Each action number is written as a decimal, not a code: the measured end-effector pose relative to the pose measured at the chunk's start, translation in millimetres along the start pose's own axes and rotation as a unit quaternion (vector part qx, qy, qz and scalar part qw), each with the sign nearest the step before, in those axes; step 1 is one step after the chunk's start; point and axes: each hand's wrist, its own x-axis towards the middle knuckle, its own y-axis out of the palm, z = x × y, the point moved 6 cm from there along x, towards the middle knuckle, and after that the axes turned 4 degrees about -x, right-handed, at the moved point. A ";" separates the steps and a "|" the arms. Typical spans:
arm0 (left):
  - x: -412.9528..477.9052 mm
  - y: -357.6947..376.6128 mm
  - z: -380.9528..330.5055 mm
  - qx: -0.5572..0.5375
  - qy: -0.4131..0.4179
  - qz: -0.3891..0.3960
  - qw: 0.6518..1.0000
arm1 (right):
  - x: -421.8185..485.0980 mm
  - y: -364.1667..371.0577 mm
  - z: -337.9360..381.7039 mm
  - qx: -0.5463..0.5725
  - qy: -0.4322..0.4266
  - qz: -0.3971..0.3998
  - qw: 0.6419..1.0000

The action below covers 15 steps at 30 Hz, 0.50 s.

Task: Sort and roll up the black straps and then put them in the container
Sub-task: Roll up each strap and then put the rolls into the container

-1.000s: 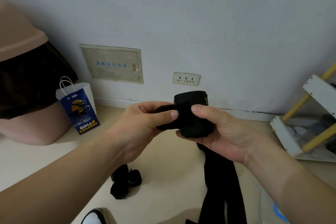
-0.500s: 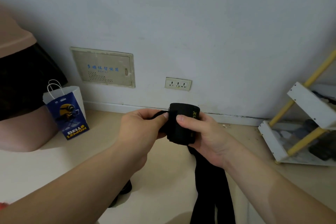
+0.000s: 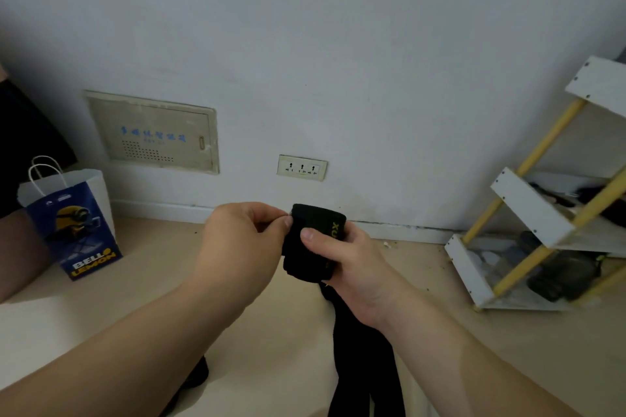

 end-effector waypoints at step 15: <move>-18.8 32.8 17.4 -0.065 -0.050 0.124 0.989 | -3.1 -9.3 -9.5 -0.049 -0.027 -0.164 0.985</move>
